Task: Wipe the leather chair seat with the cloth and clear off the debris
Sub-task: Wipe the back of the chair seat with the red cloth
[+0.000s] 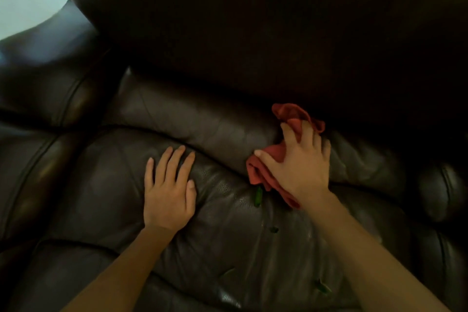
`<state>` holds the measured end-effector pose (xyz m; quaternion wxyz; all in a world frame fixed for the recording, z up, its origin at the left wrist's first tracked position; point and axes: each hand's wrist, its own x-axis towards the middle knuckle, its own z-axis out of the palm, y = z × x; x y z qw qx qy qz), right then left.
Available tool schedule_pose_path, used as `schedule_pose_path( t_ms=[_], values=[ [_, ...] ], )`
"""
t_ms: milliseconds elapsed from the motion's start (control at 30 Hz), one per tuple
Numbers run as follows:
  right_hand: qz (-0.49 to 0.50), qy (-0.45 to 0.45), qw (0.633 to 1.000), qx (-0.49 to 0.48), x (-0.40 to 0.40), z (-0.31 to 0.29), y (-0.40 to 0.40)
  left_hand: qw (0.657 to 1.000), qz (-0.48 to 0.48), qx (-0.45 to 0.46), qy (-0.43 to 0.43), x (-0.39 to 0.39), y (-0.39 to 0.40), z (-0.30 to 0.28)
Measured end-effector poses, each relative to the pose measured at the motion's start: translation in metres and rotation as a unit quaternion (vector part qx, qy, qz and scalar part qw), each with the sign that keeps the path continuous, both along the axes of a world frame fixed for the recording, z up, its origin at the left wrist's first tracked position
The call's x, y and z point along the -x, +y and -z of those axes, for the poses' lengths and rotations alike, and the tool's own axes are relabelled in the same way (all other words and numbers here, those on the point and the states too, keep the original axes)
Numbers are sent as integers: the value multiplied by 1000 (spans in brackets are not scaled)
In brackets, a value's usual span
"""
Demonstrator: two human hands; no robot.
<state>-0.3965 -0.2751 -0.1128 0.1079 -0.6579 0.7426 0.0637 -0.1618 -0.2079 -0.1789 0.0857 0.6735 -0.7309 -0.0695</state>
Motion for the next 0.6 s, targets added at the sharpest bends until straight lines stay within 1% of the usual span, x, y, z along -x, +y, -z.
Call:
schedule_pose_path(
  t_ms=[67,167,233,267,333,400,467,500,600],
  values=[
    [22,17,1000,-9,-3,-4,19,1000,-1,-2,-3,1,1,1],
    [54,30,997,-53,-13,-10,50,1000,-5,-3,-3,0,1,2],
    [52,27,996,-66,-10,-15,65,1000,-6,-2,-3,0,0,3],
    [38,11,997,-69,-8,-18,72,1000,-7,-1,-5,0,1,4],
    [7,-51,995,-84,0,-28,85,1000,-8,-2,-4,1,1,4],
    [29,-134,986,-95,7,-39,89,1000,-9,-4,-7,1,1,4],
    [73,-206,973,-71,16,-50,84,1000,-9,-7,-8,2,1,4],
    [74,-229,970,-42,22,-53,76,1000,-9,-7,-9,2,2,4],
    [15,-247,966,80,42,-56,31,1000,-8,-6,-13,1,3,5]
  ],
)
